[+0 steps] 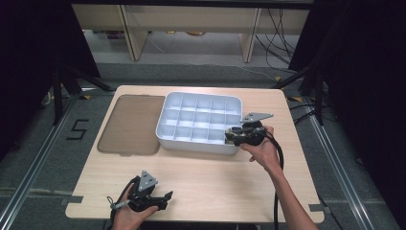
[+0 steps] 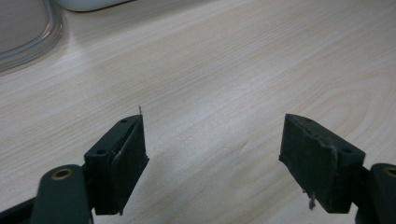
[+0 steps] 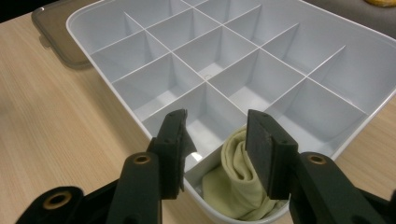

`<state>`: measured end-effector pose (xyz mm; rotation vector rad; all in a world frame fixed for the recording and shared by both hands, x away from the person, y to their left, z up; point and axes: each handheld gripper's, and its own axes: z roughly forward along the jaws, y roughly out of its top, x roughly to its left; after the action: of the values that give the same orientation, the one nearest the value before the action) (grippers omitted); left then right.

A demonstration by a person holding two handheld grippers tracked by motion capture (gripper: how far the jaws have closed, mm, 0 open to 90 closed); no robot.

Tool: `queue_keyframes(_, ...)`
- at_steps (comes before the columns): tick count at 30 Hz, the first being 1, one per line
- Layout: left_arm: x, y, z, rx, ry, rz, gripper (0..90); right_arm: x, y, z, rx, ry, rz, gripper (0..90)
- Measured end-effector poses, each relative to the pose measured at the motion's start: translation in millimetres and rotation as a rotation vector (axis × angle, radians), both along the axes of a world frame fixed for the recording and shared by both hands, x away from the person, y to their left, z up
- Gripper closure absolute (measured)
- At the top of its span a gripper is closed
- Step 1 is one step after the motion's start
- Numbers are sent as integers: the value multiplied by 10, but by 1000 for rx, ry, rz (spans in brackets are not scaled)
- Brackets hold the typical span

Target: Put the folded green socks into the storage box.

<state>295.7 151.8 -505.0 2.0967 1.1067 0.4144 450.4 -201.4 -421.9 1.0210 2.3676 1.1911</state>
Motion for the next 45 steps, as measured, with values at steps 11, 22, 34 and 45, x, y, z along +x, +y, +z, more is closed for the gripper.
queue_keyframes(11, -17, -22, 1, -11, -5, 4, 218, -29, -18, -33, -6, -9, -7, 486)
queue_keyframes(22, -24, -28, -2, -21, -5, 1, 218, -124, -44, -17, 6, -45, -23, 385)
queue_keyframes(34, -31, -28, 7, -21, -7, 2, 217, -252, -136, 14, 24, -45, -29, 352)
queue_keyframes(45, -40, -34, 14, -30, -14, -2, 216, -394, -99, 11, 45, -49, -10, 323)
